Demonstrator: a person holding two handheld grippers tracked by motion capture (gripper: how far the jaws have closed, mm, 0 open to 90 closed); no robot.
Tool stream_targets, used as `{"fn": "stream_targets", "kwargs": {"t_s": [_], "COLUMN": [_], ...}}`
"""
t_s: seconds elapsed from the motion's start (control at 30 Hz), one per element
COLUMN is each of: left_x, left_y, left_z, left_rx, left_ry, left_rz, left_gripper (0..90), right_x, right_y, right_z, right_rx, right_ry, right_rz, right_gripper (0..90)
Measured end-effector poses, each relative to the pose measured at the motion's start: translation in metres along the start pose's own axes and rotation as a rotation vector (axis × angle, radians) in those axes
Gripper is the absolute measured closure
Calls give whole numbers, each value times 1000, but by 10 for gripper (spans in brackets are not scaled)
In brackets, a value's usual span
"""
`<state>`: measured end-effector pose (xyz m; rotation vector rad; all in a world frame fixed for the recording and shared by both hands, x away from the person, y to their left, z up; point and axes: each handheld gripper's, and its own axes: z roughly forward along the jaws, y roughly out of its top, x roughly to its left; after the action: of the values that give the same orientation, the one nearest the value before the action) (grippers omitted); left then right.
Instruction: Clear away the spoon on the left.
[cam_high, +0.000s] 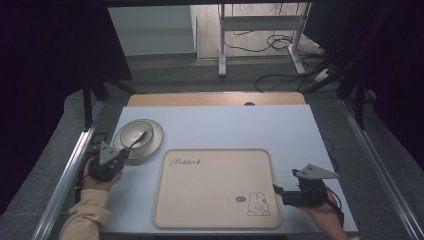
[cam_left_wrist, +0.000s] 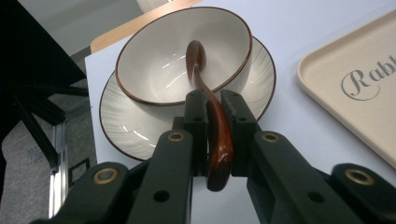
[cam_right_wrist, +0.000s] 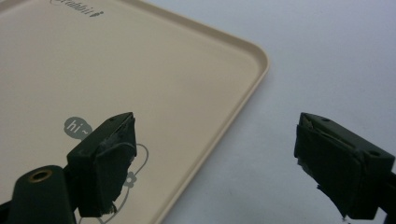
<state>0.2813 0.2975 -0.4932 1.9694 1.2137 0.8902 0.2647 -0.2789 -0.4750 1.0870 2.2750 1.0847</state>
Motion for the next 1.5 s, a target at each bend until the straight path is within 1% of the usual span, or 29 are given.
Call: {"fn": "stream_targets", "kwargs": {"t_s": [0.23, 0.47, 0.5, 0.6, 0.63, 0.7, 0.73, 0.77, 0.9, 1.0, 1.07, 1.13, 1.17, 1.2, 1.33, 1.4, 1.5], "left_x": [2, 5, 6, 7, 9, 11, 11, 12, 13, 13, 13, 15, 15, 16, 17, 17, 17], "left_y": [1, 1, 1, 2, 3, 4, 4, 6, 7, 7, 8, 9, 9, 10, 11, 12, 13], "left_z": [-2, -5, -7, -9, -13, -18, -18, -22, -30, -33, -39, -42, -42, -46, -51, -55, -59], "left_rx": [-11, -22, -28, -41, -58, -75, -75, -94, -122, -131, -146, -161, -161, -174, -190, -203, -215], "left_ry": [22, 38, 48, 53, 55, 63, 63, 69, 75, 76, 76, 75, 75, 73, 79, 75, 71], "left_rz": [-31, -50, -56, -67, -83, -92, -92, -101, -121, -126, -135, -151, -151, -169, -181, -192, -195], "left_gripper": [842, 843, 843, 843, 844, 843, 844, 844, 844, 844, 844, 843, 844, 844, 843, 844, 844], "right_x": [0, 0, 0, 0, 0, 0, 0, 0, 0, 0, 0, 0, 0, 0, 0, 0, -1], "right_y": [0, 0, 0, 0, 0, 0, 0, 0, 0, 0, 0, 0, 0, 0, 0, 0, 0], "right_z": [0, 0, 0, 0, 0, 0, 0, 0, 0, -1, -1, -1, -1, -1, -1, -1, -1], "right_rx": [3, 3, 4, 5, 4, 3, 3, 3, 3, 1, 1, 1, 1, 0, -1, -3, -3], "right_ry": [-4, -3, -4, -3, -4, -3, -3, -3, 0, 1, 2, 2, 2, 3, 4, 4, 3], "right_rz": [3, 1, -1, -2, -3, -4, -4, -6, -7, -10, -10, -10, -11, -12, -14, -14, -13], "right_gripper": [134, 134, 134, 134, 135, 134, 134, 134, 135, 134, 134, 135, 135, 135, 134, 134, 135]}}
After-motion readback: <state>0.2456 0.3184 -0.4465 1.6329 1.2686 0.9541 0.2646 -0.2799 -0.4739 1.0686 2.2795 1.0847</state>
